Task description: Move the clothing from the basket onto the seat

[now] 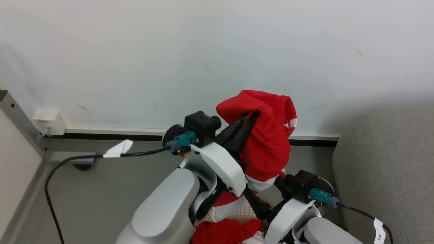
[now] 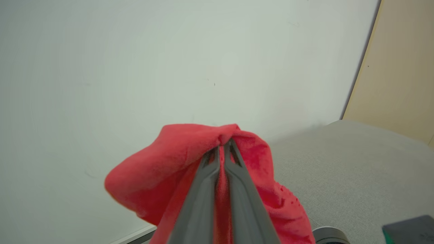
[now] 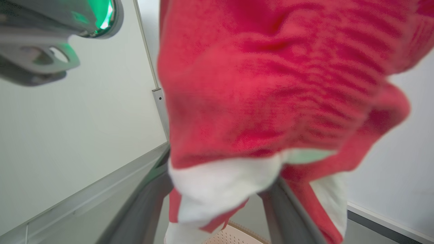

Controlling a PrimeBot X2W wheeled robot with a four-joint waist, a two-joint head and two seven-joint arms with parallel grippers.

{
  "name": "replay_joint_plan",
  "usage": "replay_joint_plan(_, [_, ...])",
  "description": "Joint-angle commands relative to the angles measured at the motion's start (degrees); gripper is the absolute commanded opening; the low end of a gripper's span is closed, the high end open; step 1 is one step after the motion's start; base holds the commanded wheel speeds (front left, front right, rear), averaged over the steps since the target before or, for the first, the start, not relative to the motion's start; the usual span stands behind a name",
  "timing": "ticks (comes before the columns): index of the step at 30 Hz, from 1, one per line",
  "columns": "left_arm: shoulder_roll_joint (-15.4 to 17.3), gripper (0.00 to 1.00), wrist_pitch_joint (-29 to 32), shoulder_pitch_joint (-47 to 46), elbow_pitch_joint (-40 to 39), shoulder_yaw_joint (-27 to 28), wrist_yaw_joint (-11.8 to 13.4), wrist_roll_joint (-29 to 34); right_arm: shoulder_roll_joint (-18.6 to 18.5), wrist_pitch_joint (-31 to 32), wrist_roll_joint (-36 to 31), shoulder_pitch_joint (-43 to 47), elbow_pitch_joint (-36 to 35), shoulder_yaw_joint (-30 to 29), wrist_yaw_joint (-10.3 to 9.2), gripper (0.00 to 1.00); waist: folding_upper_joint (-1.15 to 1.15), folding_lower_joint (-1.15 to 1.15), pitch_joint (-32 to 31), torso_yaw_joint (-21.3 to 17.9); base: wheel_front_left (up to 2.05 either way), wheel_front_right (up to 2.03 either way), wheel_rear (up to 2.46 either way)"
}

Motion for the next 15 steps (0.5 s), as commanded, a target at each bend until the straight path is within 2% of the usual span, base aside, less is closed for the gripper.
replay_joint_plan(1, [0.1,0.0,0.1,0.2,-0.2,-0.2,0.0,-0.8,0.2,0.0,0.3,-0.7,0.5,-0.2,-0.12,1.0,0.0,0.0,0.0,0.8,0.0,0.0,0.0])
replay_joint_plan(5, [-0.1,0.0,0.3,0.1,-0.7,-2.2,0.2,-2.0,0.6,0.0,1.0,-0.9,2.4,-1.0,-0.12,1.0,0.0,0.0,0.0,2.5,0.0,0.0,0.0])
replay_joint_plan(6, [-0.1,0.0,0.3,0.0,-0.7,-2.6,0.3,-2.5,0.7,0.0,1.3,-0.9,3.0,-0.9,-0.12,0.74,0.0,0.0,0.0,3.0,0.0,0.0,0.0])
replay_joint_plan(8, [-0.1,0.0,0.4,-0.3,-0.6,-3.5,0.4,-3.2,0.8,0.0,2.4,-1.1,4.7,-0.3,-0.12,0.0,0.0,0.0,-0.1,3.8,0.0,0.0,0.0])
replay_joint_plan(15, [-0.2,0.0,-0.3,-0.9,0.6,-5.2,1.5,-5.1,0.4,0.1,9.6,-5.5,9.0,6.8,-0.12,0.0,0.0,0.0,-0.6,4.6,0.0,0.0,0.0])
